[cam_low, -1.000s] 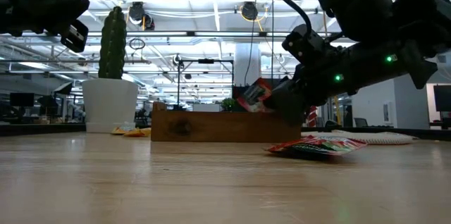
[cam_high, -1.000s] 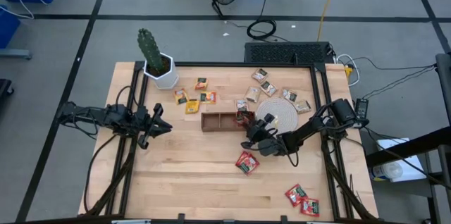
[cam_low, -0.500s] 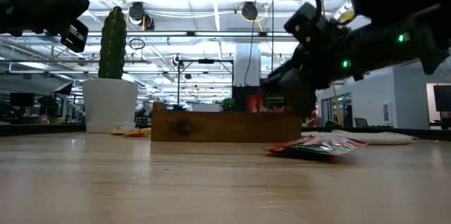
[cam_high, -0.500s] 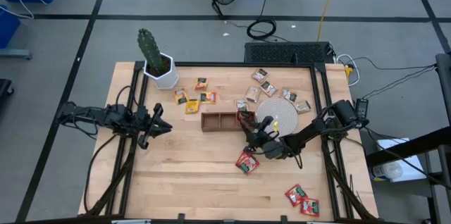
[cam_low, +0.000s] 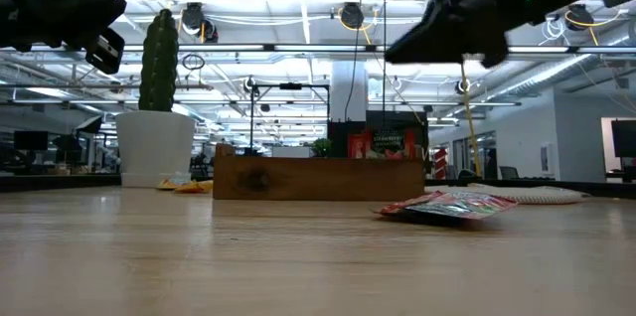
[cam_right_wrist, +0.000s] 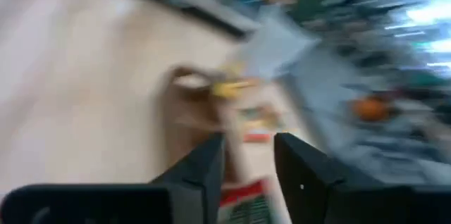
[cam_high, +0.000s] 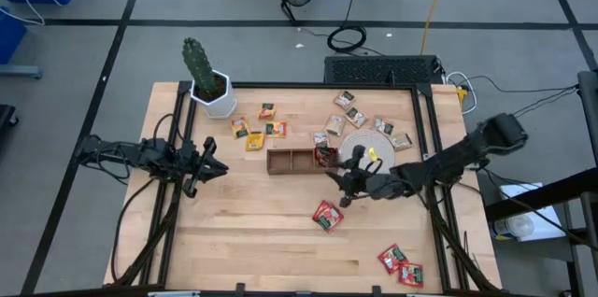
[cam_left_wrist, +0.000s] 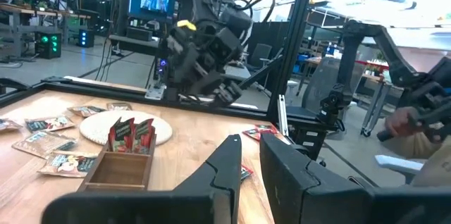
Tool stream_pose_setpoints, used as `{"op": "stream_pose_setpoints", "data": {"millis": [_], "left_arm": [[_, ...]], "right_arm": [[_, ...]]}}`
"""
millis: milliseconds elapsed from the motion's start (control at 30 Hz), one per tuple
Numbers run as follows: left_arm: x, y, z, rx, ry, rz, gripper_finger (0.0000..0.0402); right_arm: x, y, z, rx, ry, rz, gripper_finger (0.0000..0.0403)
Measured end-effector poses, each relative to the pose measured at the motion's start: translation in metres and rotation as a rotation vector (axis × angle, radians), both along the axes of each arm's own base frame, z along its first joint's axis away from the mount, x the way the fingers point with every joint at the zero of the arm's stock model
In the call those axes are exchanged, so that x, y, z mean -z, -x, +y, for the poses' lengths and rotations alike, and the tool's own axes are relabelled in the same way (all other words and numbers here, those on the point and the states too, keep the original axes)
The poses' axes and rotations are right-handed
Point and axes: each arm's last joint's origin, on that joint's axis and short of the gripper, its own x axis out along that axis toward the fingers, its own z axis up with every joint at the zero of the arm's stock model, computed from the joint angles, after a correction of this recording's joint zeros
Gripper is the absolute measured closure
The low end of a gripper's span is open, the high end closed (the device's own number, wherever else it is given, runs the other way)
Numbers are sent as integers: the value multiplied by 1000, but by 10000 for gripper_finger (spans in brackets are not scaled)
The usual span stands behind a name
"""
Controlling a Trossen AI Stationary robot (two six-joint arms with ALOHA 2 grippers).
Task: Pick & Place Tea
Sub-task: Put the red tea bag into the right section of the wooden organizer
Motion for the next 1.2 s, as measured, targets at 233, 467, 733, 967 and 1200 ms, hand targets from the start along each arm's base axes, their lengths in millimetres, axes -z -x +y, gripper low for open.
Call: {"op": "stream_pose_setpoints", "data": {"millis": [233, 467, 733, 967, 1200], "left_arm": [[0, 0, 0, 0, 0, 0, 344], [0, 0, 0, 0, 0, 0, 344], [0, 0, 0, 0, 0, 1, 344], [0, 0, 0, 0, 0, 1, 344], [0, 0, 0, 0, 0, 1, 344]], "right_arm": [[-27, -22, -7, -20, 14, 366, 399], [-23, -54, -36, -36, -203, 679, 403], [18, -70, -45, -9, -178, 799, 403], [31, -76, -50, -14, -157, 826, 403], [13, -79, -50, -16, -144, 782, 403]]}}
